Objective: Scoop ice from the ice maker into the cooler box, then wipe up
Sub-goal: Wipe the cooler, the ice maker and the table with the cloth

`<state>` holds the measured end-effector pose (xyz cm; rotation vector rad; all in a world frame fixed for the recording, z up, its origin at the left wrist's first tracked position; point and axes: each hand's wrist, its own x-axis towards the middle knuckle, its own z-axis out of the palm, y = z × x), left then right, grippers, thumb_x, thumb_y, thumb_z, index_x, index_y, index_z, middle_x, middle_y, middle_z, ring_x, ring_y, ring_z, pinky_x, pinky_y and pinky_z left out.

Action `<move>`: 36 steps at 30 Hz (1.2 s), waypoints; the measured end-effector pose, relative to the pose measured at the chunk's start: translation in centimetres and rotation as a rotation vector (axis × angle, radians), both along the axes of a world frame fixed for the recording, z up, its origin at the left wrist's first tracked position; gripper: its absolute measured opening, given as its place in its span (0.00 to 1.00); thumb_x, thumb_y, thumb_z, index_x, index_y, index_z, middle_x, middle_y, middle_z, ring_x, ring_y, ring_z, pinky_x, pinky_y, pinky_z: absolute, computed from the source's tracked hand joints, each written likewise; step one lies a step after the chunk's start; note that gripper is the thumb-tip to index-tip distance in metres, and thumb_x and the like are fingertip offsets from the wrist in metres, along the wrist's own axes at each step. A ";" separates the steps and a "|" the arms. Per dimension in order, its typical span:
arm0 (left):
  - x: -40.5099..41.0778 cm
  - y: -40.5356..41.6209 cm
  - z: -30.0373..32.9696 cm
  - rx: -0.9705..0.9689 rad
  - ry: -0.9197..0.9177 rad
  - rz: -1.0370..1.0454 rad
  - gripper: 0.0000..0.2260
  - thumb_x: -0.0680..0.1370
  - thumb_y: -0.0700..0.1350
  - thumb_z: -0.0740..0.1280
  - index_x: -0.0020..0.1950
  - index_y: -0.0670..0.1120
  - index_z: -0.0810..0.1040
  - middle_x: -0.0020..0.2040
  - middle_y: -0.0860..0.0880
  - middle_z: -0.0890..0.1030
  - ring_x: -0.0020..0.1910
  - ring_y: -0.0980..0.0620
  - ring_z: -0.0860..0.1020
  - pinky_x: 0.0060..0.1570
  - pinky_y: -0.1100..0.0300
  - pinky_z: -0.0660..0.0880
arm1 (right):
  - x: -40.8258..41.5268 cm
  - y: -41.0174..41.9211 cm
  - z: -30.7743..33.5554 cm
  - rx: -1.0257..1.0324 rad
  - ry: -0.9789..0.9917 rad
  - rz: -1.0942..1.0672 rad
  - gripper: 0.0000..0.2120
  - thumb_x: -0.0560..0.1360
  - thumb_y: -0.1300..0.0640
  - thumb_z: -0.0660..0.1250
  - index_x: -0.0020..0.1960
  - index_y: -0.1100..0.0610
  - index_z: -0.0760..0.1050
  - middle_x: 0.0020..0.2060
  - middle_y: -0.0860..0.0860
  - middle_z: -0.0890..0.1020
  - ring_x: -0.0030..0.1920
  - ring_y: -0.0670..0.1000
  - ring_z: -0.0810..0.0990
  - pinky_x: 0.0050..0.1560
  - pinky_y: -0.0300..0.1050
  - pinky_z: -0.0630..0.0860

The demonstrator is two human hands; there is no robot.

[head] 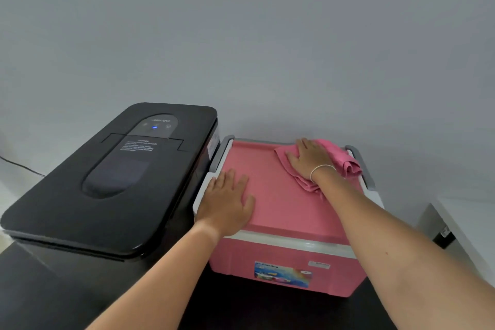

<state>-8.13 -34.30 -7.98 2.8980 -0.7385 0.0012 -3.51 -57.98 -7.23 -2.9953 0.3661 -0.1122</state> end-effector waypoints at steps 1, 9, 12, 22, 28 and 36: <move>0.0 0.0 0.0 -0.003 -0.006 0.003 0.25 0.81 0.54 0.49 0.77 0.51 0.50 0.78 0.44 0.49 0.77 0.46 0.46 0.74 0.52 0.43 | 0.9 1.0 -0.1 0.002 0.003 0.024 0.29 0.81 0.43 0.47 0.75 0.59 0.56 0.75 0.57 0.59 0.75 0.56 0.57 0.75 0.50 0.51; 0.2 0.1 0.0 -0.021 -0.001 0.003 0.25 0.80 0.54 0.49 0.77 0.52 0.50 0.78 0.45 0.48 0.77 0.48 0.45 0.74 0.53 0.41 | 4.3 7.3 -0.1 0.026 0.017 0.226 0.32 0.80 0.39 0.46 0.77 0.58 0.53 0.76 0.54 0.57 0.76 0.53 0.53 0.76 0.49 0.48; 0.3 0.1 0.0 -0.014 -0.004 0.006 0.25 0.80 0.55 0.49 0.77 0.52 0.50 0.78 0.45 0.48 0.77 0.48 0.46 0.74 0.53 0.41 | 3.9 6.7 0.0 0.026 0.008 0.249 0.31 0.80 0.40 0.47 0.76 0.57 0.54 0.76 0.53 0.57 0.76 0.53 0.53 0.76 0.48 0.48; 0.2 0.2 0.1 0.024 0.021 0.007 0.25 0.81 0.55 0.48 0.77 0.52 0.50 0.78 0.46 0.48 0.77 0.48 0.45 0.74 0.53 0.42 | -2.0 0.5 0.8 -0.004 0.131 -0.119 0.32 0.76 0.32 0.41 0.77 0.44 0.49 0.77 0.44 0.49 0.77 0.57 0.43 0.67 0.73 0.40; 0.0 0.0 0.3 0.025 0.028 0.005 0.25 0.81 0.54 0.47 0.77 0.51 0.50 0.78 0.45 0.49 0.77 0.48 0.46 0.75 0.52 0.43 | -6.8 0.4 0.8 -0.003 0.130 -0.144 0.35 0.75 0.30 0.41 0.77 0.44 0.46 0.78 0.47 0.46 0.77 0.59 0.43 0.70 0.71 0.43; -1.2 0.0 0.7 -0.057 0.053 0.061 0.21 0.80 0.49 0.49 0.73 0.46 0.60 0.74 0.42 0.60 0.74 0.43 0.56 0.73 0.49 0.53 | -11.7 3.0 0.6 -0.027 0.129 -0.004 0.38 0.75 0.30 0.43 0.78 0.50 0.46 0.78 0.50 0.47 0.77 0.58 0.45 0.72 0.65 0.44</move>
